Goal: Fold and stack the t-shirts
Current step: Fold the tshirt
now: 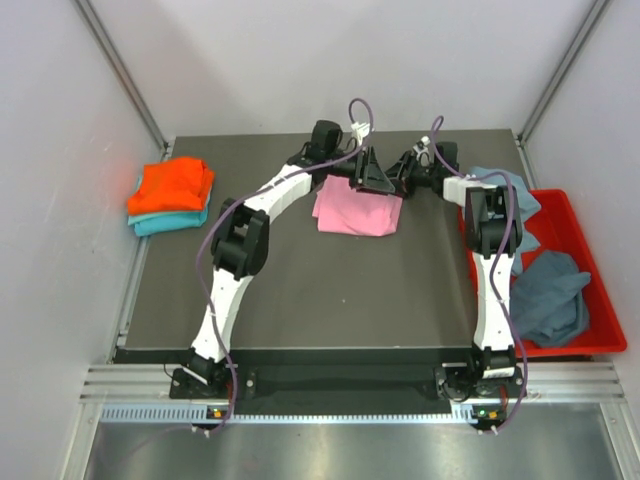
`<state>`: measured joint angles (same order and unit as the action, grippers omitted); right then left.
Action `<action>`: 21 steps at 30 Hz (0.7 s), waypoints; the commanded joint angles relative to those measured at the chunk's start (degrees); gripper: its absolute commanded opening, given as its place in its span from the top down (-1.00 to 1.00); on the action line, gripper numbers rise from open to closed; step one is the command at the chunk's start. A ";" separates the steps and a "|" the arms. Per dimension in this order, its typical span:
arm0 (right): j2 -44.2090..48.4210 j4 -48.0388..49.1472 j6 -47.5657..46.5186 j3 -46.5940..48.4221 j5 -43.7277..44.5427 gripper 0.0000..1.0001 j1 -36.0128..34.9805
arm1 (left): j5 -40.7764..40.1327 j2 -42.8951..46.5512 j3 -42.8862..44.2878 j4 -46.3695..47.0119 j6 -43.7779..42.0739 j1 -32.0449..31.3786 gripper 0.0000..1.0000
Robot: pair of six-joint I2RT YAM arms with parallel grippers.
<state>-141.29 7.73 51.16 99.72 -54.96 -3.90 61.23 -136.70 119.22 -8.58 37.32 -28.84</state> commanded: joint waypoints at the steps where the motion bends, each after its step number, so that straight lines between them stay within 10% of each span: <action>1: 1.20 1.68 -0.71 -1.20 1.96 0.00 0.56 | 7.66 -6.72 0.40 18.20 14.85 0.45 -0.11; 21: 1.20 2.38 -1.15 -3.13 2.05 -0.01 0.74 | 8.47 -8.94 -0.21 30.38 23.59 -0.78 -0.17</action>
<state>-141.27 9.87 51.27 98.32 -55.61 -3.64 68.55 -152.97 116.90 19.29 61.49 -28.91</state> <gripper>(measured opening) 0.501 0.580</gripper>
